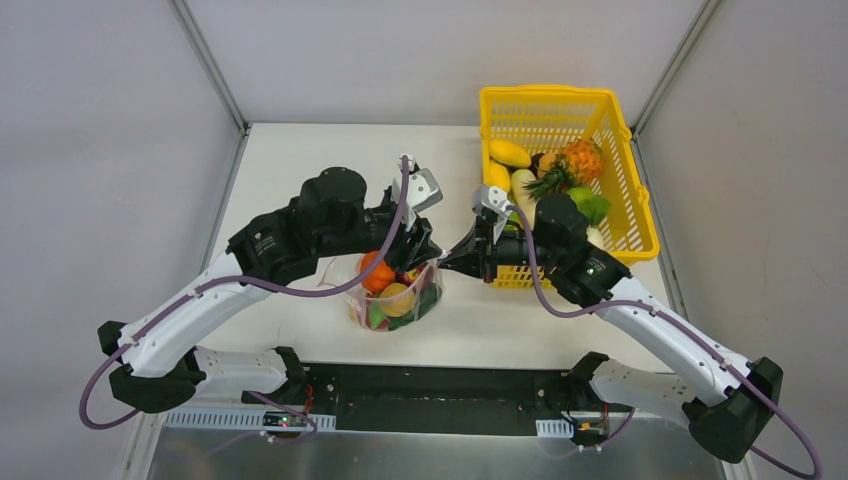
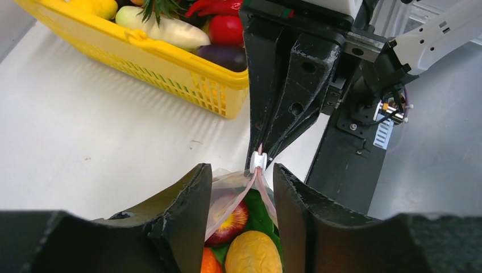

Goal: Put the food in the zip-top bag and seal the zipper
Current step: Zip the zipper food storage bag at the center of the board.

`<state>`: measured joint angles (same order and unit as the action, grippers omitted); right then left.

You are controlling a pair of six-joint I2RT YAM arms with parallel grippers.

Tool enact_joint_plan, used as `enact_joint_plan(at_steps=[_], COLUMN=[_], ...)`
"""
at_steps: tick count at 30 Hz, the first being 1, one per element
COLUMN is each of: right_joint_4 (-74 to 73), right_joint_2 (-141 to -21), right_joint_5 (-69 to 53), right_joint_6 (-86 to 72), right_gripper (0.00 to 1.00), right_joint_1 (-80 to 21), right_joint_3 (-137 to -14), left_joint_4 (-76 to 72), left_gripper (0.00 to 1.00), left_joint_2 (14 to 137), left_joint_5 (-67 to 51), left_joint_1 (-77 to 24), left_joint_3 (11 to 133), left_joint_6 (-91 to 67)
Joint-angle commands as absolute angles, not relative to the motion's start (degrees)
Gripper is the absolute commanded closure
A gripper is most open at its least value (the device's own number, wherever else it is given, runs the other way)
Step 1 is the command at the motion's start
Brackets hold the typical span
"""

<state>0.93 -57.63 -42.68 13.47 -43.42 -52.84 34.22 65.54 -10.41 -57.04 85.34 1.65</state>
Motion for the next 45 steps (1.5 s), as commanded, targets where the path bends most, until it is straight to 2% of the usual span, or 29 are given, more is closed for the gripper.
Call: enact_joint_plan(at_steps=[1, 5, 9, 13, 18, 21, 26, 32, 37, 41, 45], right_joint_4=[4.1, 4.5, 4.5, 4.5, 4.5, 4.5, 4.8, 5.2, 5.4, 5.3, 5.4], right_joint_2=[-57.2, -57.5, -57.3, -56.9, -56.6, -56.4, -56.0, -56.2, -56.2, -56.3, -56.4], right_joint_5=[-45.5, -45.7, -45.9, -46.0, -46.1, -45.9, -45.7, -46.6, -46.6, -46.7, -46.7], right_joint_6=[11.9, 11.4, 11.2, 11.3, 11.2, 11.2, 10.9, 10.4, 10.3, 10.3, 10.4], right_gripper=[1.0, 1.0, 1.0, 1.0, 1.0, 1.0, 1.0, 1.0, 1.0, 1.0, 1.0], right_joint_1=[-42.8, -42.6, -42.4, -42.1, -42.0, -41.9, -41.7, -41.6, -41.4, -41.3, -41.3], right_joint_3=[-56.1, -56.2, -56.2, -55.9, -55.6, -55.3, -55.0, -55.1, -55.0, -54.9, -54.7], left_joint_4=[31.3, 30.7, 32.0, 32.1, 33.0, 33.7, 34.8, 34.1, 34.1, 33.5, 31.9], left_gripper=[0.56, 0.47, 0.49, 0.63, 0.91, 1.0, 1.0, 0.84, 0.75, 0.78, 0.91], left_joint_2=[65.1, 66.4, 68.3, 68.3, 67.8, 67.8, 67.7, 67.6, 68.0, 67.6, 66.8], left_joint_5=[-12.8, -16.4, -18.0, -17.3, -16.3, -16.3, -16.6, -17.3, -16.9, -16.2, -16.4], left_joint_1=[-57.5, -57.6, -57.5, -57.5, -57.5, -57.5, -57.5, -57.6, -57.5, -57.5, -57.5], left_joint_3=[84.2, 84.7, 85.4, 84.5, 84.0, 83.8, 83.6, 83.1, 83.1, 82.9, 82.1], left_joint_6=[4.0, 3.4, 3.3, 3.4, 4.1, 4.3, 4.5, 4.1, 3.9, 3.6, 3.4])
